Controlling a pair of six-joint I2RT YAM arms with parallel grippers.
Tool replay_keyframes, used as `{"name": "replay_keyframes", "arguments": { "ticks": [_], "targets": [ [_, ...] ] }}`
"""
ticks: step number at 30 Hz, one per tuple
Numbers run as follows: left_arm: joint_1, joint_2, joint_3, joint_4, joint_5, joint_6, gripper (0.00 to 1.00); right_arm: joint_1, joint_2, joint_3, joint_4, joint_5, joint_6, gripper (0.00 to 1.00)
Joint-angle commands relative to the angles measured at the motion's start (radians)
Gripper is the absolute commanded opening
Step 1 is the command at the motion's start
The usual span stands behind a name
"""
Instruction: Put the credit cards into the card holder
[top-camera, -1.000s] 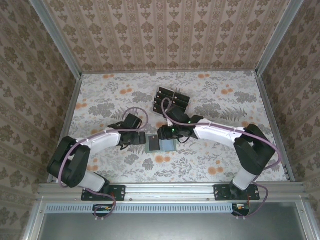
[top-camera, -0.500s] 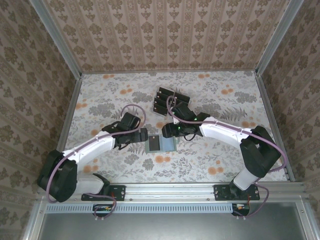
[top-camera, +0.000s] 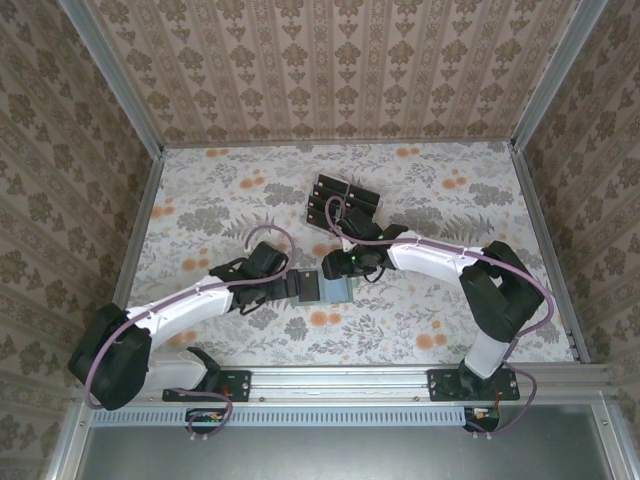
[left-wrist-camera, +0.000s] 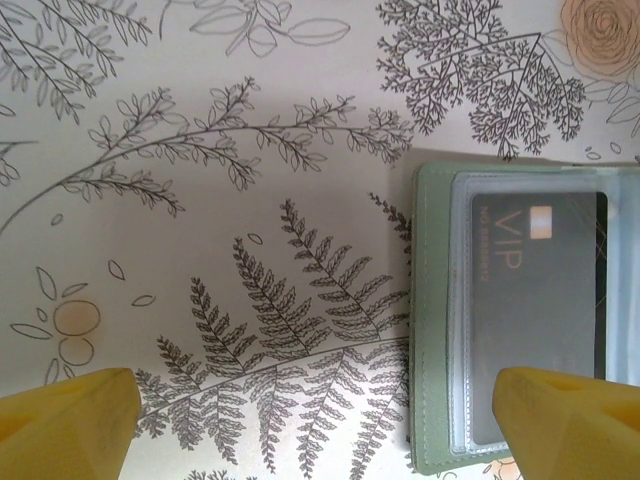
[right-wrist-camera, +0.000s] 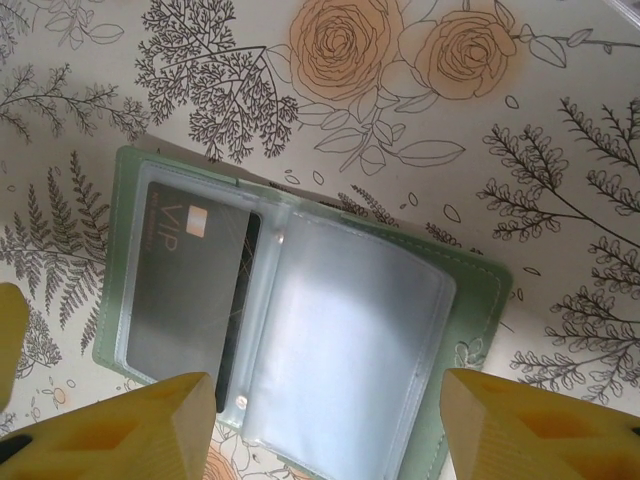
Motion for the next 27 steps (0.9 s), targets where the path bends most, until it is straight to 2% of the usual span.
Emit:
{"name": "replay_keyframes", "arguments": {
  "ticks": [1, 19, 27],
  "targets": [
    [-0.010, -0.005, -0.012, 0.021, -0.014, -0.028, 1.00, 0.007, 0.021, 0.033, -0.016, -0.020, -0.007, 0.61],
    [-0.029, 0.026, -0.010, 0.050, -0.013, -0.005, 1.00, 0.012, 0.126, 0.053, -0.003, -0.020, -0.001, 0.61],
    [-0.057, 0.016, -0.010, 0.077, -0.032, 0.051, 1.00, 0.023, 0.134, -0.016, 0.092, -0.079, 0.086, 0.60]
  ]
}}
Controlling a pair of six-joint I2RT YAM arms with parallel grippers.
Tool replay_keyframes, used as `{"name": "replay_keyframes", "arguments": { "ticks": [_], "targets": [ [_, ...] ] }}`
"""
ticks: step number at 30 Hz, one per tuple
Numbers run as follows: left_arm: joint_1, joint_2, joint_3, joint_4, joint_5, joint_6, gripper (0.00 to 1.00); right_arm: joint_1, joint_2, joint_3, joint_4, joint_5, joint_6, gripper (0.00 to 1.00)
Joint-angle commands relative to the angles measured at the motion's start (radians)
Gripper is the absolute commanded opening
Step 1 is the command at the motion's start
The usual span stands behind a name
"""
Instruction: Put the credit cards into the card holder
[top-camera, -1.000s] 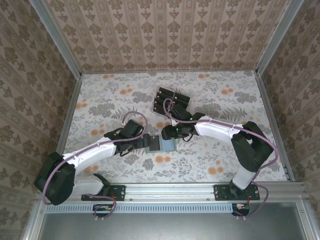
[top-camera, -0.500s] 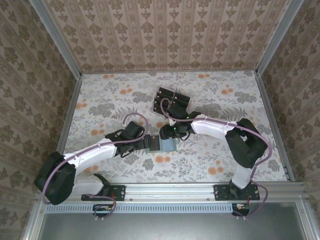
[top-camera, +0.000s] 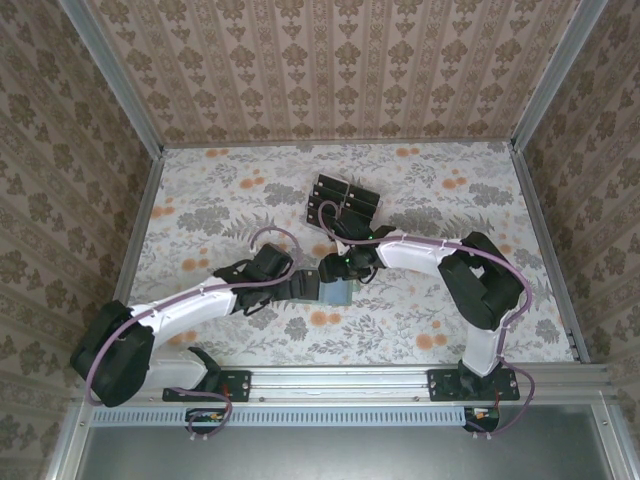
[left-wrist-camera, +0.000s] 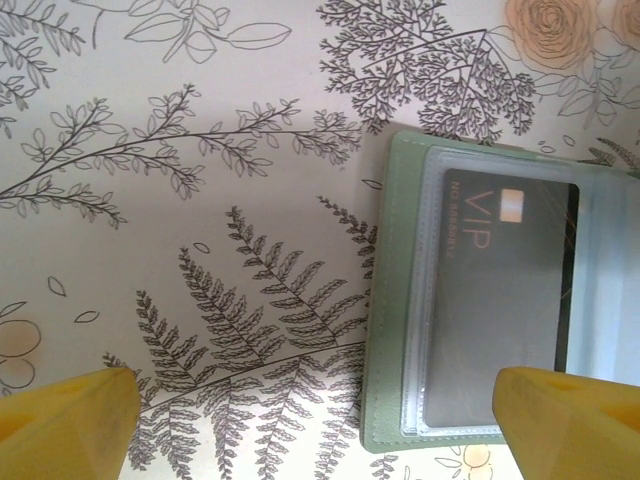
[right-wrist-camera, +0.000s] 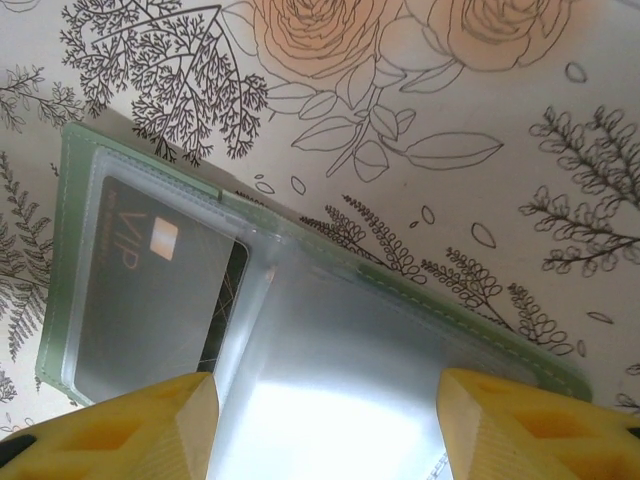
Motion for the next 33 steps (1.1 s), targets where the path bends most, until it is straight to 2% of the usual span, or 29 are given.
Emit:
{"name": "replay_keyframes", "arguments": {
  "ticks": [1, 9, 23, 33],
  "targets": [
    [-0.020, -0.001, -0.004, 0.021, -0.028, 0.049, 1.00, 0.016, 0.020, -0.041, 0.057, -0.052, 0.064, 0.60],
    [-0.081, 0.017, 0.006, 0.044, -0.057, 0.108, 1.00, 0.023, 0.041, -0.083, 0.148, -0.084, 0.146, 0.60],
    [-0.190, 0.050, 0.030, 0.094, -0.123, 0.191, 1.00, 0.024, 0.033, -0.086, 0.151, -0.079, 0.159, 0.60],
    [-0.207, 0.106, 0.058, 0.141, -0.121, 0.224, 1.00, 0.024, 0.027, -0.091, 0.149, -0.078, 0.162, 0.60]
  ]
}}
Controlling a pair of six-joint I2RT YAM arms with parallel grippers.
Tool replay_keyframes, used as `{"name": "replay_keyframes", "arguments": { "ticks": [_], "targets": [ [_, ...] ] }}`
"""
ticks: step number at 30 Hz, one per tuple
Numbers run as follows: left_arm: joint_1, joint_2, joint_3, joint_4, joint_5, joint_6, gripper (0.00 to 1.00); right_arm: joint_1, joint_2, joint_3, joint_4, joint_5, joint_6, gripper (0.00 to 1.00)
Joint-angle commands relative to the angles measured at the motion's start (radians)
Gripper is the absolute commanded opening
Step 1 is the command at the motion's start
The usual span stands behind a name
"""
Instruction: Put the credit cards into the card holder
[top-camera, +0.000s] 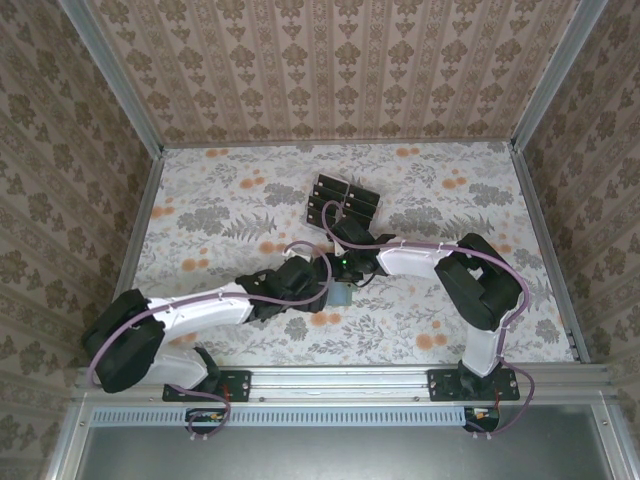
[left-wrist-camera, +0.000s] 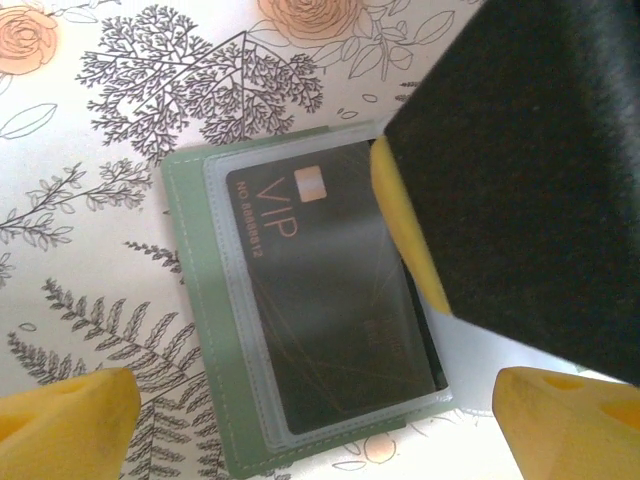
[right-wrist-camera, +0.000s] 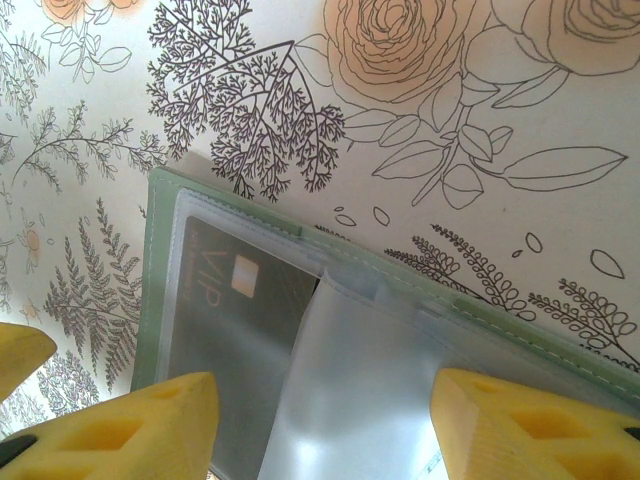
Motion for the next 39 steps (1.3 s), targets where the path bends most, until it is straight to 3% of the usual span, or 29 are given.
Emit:
{"name": "replay_keyframes", "arguments": {
  "ticks": [1, 16, 23, 31, 39],
  "targets": [
    [-0.006, 0.026, 0.034, 0.022, -0.020, 0.037, 1.00, 0.012, 0.024, -0.029, -0.039, -0.014, 0.012, 0.60],
    [-0.006, 0.114, 0.012, 0.012, -0.070, 0.013, 1.00, 0.012, 0.007, -0.009, -0.058, -0.020, 0.012, 0.60],
    [-0.003, 0.125, -0.021, 0.035, -0.068, -0.009, 1.00, 0.012, -0.069, 0.005, -0.087, -0.008, 0.014, 0.61],
    [0.002, 0.120, -0.041, 0.048, -0.064, -0.019, 1.00, 0.012, -0.170, -0.065, -0.066, 0.019, 0.063, 0.61],
    [0.007, 0.112, -0.051, 0.055, -0.059, -0.022, 1.00, 0.022, -0.164, -0.115, -0.013, 0.003, 0.105, 0.62]
  ]
}}
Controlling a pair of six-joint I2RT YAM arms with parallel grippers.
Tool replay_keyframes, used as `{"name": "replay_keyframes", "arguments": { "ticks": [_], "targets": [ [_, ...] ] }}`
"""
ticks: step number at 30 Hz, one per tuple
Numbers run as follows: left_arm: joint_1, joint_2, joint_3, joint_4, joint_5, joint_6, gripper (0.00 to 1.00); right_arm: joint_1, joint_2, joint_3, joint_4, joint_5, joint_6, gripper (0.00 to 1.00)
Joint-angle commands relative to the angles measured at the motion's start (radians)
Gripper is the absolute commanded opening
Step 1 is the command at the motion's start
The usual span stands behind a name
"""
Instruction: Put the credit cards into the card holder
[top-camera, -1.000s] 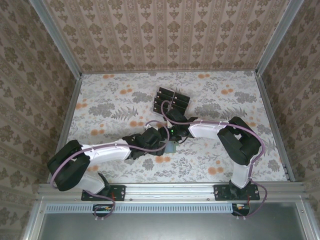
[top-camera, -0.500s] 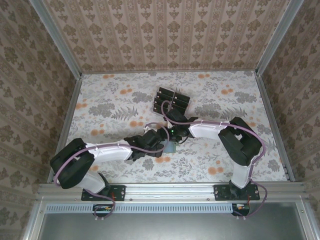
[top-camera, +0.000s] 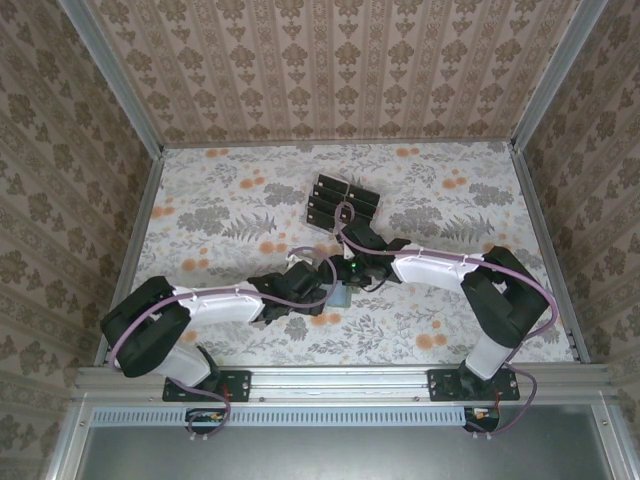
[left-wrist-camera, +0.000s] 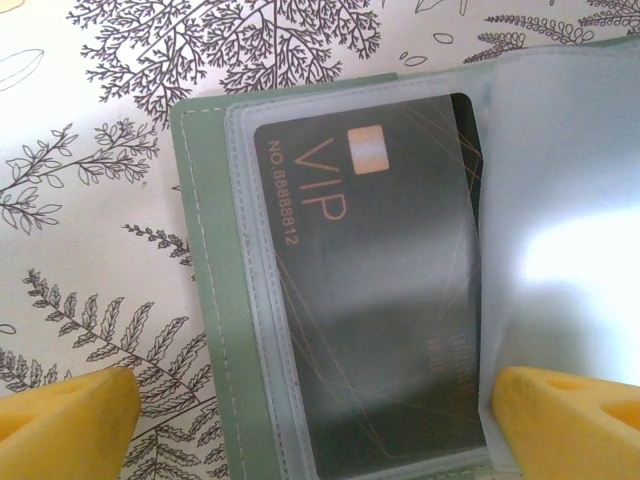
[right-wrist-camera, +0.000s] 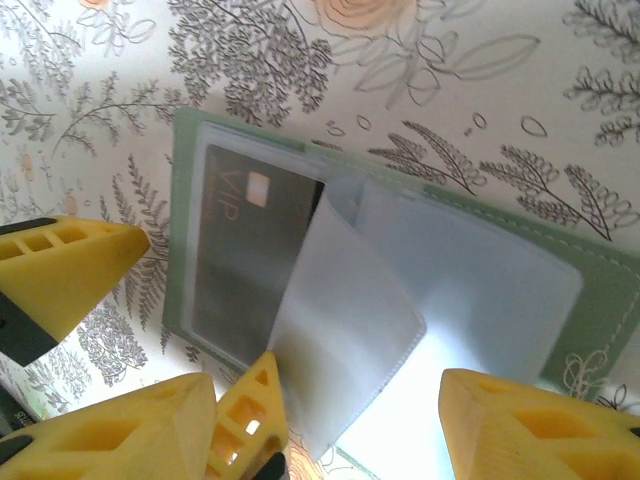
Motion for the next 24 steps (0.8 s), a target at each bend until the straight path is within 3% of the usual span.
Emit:
{"name": "replay_keyframes", "arguments": {
  "ticks": [1, 17, 24],
  "targets": [
    [0.005, -0.004, -0.022, -0.013, -0.004, -0.016, 1.00, 0.012, 0.006, -0.008, 0.026, -0.008, 0.030, 0.61],
    [0.011, -0.031, -0.025, -0.017, 0.003, -0.014, 1.00, 0.027, 0.090, 0.073, 0.038, -0.035, 0.035, 0.61],
    [0.015, -0.149, -0.026, -0.051, -0.008, -0.022, 1.00, 0.044, 0.098, 0.141, -0.001, -0.049, 0.026, 0.61]
  ]
}}
